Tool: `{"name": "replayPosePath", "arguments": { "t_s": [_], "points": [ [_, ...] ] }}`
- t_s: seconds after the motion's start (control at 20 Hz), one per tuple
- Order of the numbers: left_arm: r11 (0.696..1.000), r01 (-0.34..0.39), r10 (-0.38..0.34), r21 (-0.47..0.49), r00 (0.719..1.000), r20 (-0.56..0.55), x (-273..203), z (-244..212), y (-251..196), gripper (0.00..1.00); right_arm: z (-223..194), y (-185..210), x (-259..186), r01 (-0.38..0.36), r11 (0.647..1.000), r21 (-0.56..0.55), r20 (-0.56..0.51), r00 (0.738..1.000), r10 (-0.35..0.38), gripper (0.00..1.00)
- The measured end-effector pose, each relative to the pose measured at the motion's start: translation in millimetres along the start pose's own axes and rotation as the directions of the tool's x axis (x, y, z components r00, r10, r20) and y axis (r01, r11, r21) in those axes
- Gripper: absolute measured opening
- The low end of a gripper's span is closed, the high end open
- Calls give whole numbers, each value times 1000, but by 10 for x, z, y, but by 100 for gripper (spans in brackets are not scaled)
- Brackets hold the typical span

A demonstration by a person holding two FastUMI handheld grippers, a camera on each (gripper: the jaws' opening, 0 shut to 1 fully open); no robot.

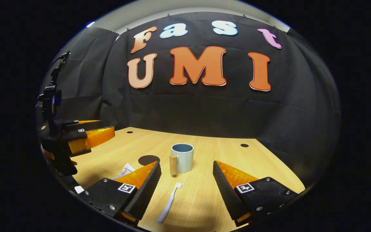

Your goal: Put the toothbrush and toothpaste on the desktop into the cup, then pick up the cup and place it on the coaster on the desktop.

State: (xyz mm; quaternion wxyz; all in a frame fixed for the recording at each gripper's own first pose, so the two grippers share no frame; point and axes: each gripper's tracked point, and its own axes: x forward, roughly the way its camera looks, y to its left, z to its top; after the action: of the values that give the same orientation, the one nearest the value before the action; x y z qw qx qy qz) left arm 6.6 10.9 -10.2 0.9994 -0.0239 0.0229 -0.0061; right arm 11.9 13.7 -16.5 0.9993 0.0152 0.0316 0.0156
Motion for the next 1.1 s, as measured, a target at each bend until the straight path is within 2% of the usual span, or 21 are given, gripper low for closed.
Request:
{"name": "replayPosePath", "arguments": {
  "t_s": [0.35,0.65,0.85,0.95,1.1],
  "points": [
    [1000,-7,7,0,1000,-16,28,-87,80,99,-149,81,110,-28,999,16,-59,998,29,97],
    [999,-9,5,-33,991,-132,42,-360,150,99,-287,168,160,-46,998,34,-130,990,50,93],
    [999,14,-27,-51,968,-250,57,-651,76,99,-441,229,148,-53,998,18,-228,972,55,86],
    [998,37,-51,-55,953,-299,69,-804,4,99,-650,270,152,-56,998,32,-277,959,63,82],
    [997,55,-74,-60,918,-389,69,-1030,-54,99,-831,371,158,-77,995,59,-346,934,93,75]
  ]
}}
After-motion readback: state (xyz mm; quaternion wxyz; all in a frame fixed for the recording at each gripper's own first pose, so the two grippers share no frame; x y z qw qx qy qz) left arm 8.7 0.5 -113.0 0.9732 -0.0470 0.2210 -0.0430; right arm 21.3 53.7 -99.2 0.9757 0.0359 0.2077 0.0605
